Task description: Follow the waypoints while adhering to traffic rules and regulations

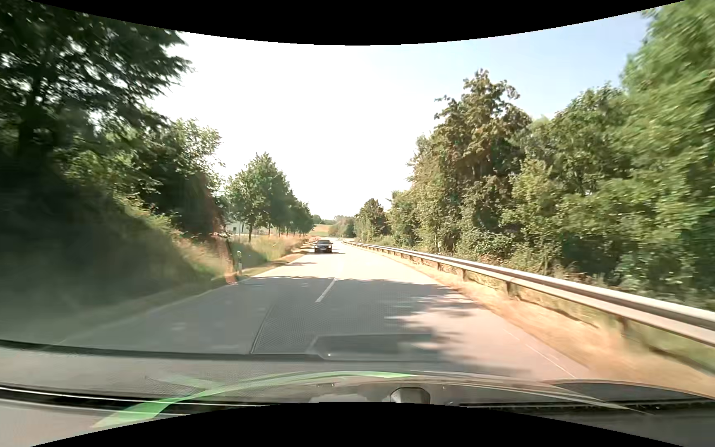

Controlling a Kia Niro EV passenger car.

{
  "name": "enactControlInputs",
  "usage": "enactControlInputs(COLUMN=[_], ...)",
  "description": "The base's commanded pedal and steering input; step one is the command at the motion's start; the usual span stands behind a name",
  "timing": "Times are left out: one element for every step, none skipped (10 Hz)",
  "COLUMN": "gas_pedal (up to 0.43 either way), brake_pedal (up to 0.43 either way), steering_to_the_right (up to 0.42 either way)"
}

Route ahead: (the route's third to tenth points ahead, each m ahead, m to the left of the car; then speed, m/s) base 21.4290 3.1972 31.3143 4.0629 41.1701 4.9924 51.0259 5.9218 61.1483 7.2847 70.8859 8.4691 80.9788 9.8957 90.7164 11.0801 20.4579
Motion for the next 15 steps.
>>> enactControlInputs(gas_pedal=[0.228,0.228,0.228,0.228,0.228,0.220,0.197,0.189,0.169,0.157,0.157,0.157,0.157,0.157,0.157], brake_pedal=[0.000,0.000,0.000,0.000,0.000,0.000,0.000,0.000,0.000,0.000,0.000,0.000,0.000,0.000,0.000], steering_to_the_right=[-0.017,-0.017,-0.017,-0.018,-0.020,-0.020,-0.020,-0.019,-0.019,-0.019,-0.019,-0.019,-0.018,-0.018,-0.018])
